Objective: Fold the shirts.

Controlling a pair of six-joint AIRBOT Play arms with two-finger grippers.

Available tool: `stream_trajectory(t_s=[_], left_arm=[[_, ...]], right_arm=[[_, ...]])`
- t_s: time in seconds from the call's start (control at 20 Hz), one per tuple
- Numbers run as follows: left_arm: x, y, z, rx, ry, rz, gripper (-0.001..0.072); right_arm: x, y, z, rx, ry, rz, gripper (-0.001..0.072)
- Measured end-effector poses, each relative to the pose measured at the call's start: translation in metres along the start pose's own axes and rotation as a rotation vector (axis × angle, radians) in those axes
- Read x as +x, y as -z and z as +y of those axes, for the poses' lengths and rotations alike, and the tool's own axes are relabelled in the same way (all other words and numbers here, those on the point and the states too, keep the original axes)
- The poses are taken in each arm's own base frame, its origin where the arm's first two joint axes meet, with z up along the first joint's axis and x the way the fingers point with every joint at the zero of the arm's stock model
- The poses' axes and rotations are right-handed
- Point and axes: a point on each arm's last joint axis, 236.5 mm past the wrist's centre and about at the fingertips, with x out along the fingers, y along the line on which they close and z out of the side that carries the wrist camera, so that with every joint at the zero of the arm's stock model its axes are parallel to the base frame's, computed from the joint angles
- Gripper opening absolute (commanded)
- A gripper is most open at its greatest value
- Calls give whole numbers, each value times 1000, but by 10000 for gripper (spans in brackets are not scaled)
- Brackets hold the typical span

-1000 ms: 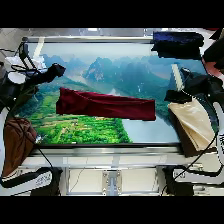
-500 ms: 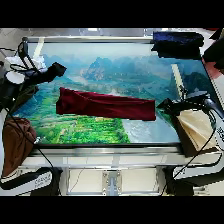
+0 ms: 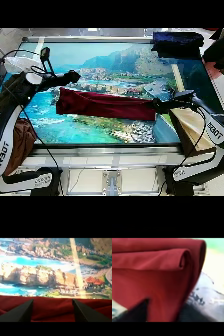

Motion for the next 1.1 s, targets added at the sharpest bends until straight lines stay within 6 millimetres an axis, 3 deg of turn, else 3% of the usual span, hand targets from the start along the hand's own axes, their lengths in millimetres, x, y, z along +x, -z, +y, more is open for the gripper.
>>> stream_trajectory(t_s=[0.15,0.25,0.35,0.4,0.6,0.85,1.0,1.1], left_arm=[[23,25,-10,14,21,70,542],[37,46,-21,26,41,127,387],[49,70,-35,43,69,193,155],[55,84,-44,55,87,232,91],[74,153,-92,119,168,407,79],[81,241,-171,197,291,571,79],[81,260,-209,219,341,563,78],[78,240,-222,219,360,503,23]], right_arm=[[-6,-4,26,-37,-35,17,12],[-22,-6,49,-87,-62,29,12],[-46,-9,74,-144,-85,31,12],[-60,-9,89,-175,-97,31,11],[-122,0,142,-286,-121,18,11],[-189,17,193,-396,-115,-46,11],[-208,23,206,-411,-111,-68,11],[-211,27,212,-410,-111,-70,11]])
